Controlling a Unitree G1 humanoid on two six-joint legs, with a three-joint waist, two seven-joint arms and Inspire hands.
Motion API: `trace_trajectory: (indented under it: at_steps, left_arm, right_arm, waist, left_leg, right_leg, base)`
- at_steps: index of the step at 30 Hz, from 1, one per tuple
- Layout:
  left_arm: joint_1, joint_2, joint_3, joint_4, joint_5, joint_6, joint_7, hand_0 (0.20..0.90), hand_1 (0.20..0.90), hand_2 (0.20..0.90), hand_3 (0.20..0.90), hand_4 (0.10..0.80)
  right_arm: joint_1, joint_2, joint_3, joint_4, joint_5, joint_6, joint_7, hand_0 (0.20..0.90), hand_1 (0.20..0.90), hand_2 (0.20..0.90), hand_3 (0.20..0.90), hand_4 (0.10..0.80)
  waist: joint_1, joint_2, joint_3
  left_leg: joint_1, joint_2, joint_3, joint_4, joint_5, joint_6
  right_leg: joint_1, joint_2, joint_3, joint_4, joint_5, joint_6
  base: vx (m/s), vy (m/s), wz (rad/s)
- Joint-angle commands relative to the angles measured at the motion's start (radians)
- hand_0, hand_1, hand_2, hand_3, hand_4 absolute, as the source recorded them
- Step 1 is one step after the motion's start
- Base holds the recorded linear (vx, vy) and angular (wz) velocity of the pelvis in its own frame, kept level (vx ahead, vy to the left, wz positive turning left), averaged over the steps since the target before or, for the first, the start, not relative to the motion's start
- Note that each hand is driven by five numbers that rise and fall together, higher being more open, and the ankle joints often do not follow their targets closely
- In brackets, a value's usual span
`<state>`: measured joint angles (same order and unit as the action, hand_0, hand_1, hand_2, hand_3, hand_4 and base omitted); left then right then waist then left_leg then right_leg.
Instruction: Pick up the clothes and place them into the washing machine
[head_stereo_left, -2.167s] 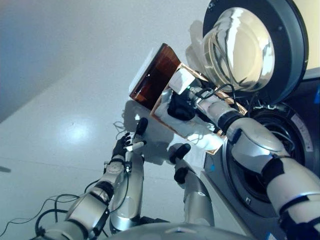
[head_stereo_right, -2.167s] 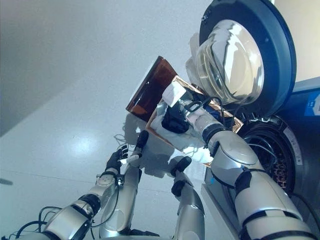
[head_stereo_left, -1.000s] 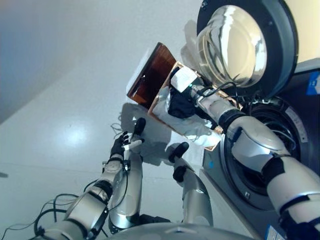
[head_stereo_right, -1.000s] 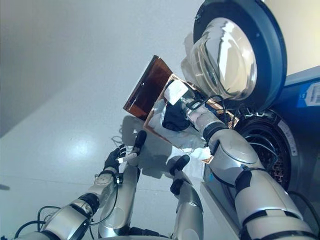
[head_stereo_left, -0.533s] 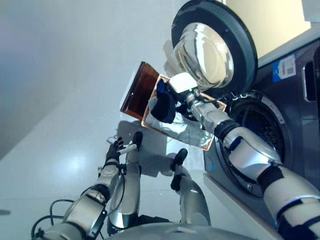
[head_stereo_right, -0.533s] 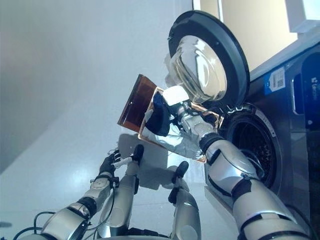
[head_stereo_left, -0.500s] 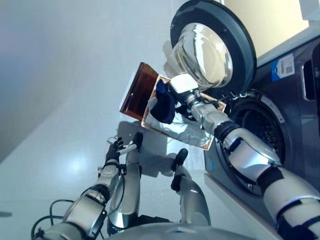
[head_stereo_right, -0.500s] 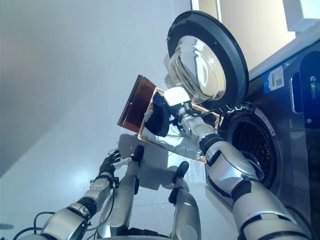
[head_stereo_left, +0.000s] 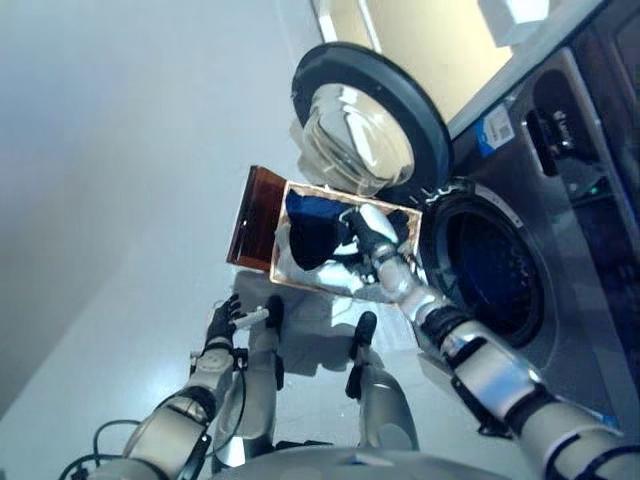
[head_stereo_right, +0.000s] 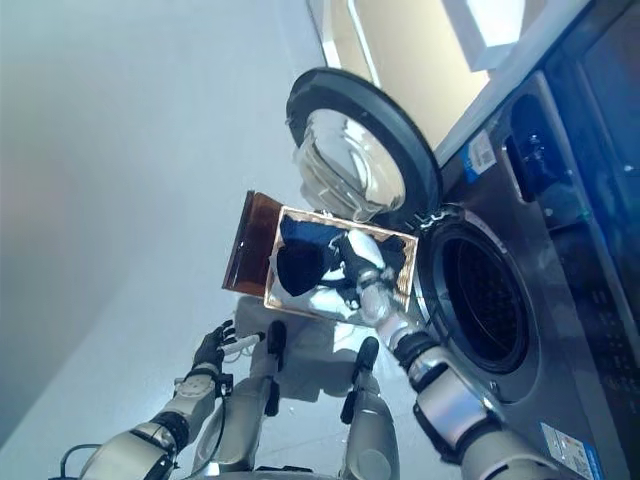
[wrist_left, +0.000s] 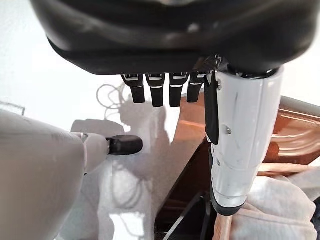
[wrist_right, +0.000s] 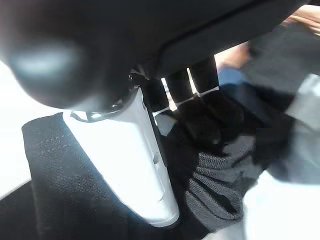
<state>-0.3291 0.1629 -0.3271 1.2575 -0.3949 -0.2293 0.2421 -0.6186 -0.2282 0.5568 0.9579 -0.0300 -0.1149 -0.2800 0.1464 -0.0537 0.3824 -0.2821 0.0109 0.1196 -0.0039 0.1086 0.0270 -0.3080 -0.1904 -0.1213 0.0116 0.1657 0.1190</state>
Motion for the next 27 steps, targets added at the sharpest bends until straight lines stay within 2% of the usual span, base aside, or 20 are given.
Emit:
trace_trajectory:
  at_steps: [1, 7, 13, 19, 27]
  left_arm:
    - [-0.023, -0.061, -0.002, 0.040, 0.037, -0.041, 0.031, 0.900, 0.900, 0.900, 0.900, 0.800]
    - [-0.025, -0.082, -0.022, 0.041, 0.041, -0.043, 0.036, 0.900, 0.900, 0.900, 0.900, 0.800]
    - [-0.029, -0.101, -0.044, 0.043, 0.007, -0.047, 0.039, 0.900, 0.900, 0.900, 0.900, 0.800]
    - [-0.032, -0.115, -0.068, 0.043, -0.054, -0.058, 0.040, 0.900, 0.900, 0.900, 0.900, 0.800]
    - [-0.016, -0.136, -0.111, 0.030, -0.127, -0.066, 0.001, 0.900, 0.900, 0.900, 0.900, 0.800]
  right_arm:
    - [-0.071, -0.014, -0.032, -0.107, 0.161, -0.130, -0.005, 0.200, 0.200, 0.200, 0.200, 0.300]
    - [-0.003, 0.034, -0.106, -0.098, 0.375, -0.170, 0.019, 0.200, 0.200, 0.200, 0.200, 0.300]
    - [0.015, 0.098, -0.211, -0.026, 0.722, -0.225, 0.044, 0.200, 0.200, 0.200, 0.200, 0.300]
    - [-0.035, 0.149, -0.319, 0.081, 1.046, -0.262, 0.074, 0.200, 0.200, 0.200, 0.200, 0.300]
    - [-0.133, 0.151, -0.484, 0.121, 1.325, -0.330, 0.109, 0.200, 0.200, 0.200, 0.200, 0.300]
  waist:
    - [-0.004, 0.067, -0.037]
    - [-0.020, 0.089, -0.040]
    - [-0.029, 0.103, -0.040]
    - [-0.024, 0.117, -0.028]
    - [-0.016, 0.161, -0.004]
  left_leg:
    - [0.002, -0.026, -0.056, -0.083, -0.005, -0.045]
    - [-0.009, -0.037, -0.042, -0.083, -0.010, -0.046]
    - [-0.024, -0.041, -0.026, -0.083, -0.015, -0.050]
    - [-0.028, -0.041, -0.019, -0.083, -0.021, -0.049]
    - [-0.049, -0.042, -0.010, -0.083, -0.015, -0.053]
  right_leg:
    - [0.002, -0.017, 0.008, 0.061, -0.017, 0.041]
    - [0.000, -0.026, 0.019, 0.025, 0.006, 0.049]
    - [-0.003, -0.030, 0.030, -0.020, 0.035, 0.053]
    - [-0.014, -0.030, 0.050, -0.029, 0.041, 0.053]
    - [-0.041, -0.030, 0.060, -0.028, 0.040, 0.049]
  base:
    - [0.029, 0.040, -0.10]
    - [0.024, 0.040, -0.13]
    - [-0.002, 0.033, -0.09]
    - [-0.008, 0.022, -0.09]
    - [-0.012, 0.009, -0.07]
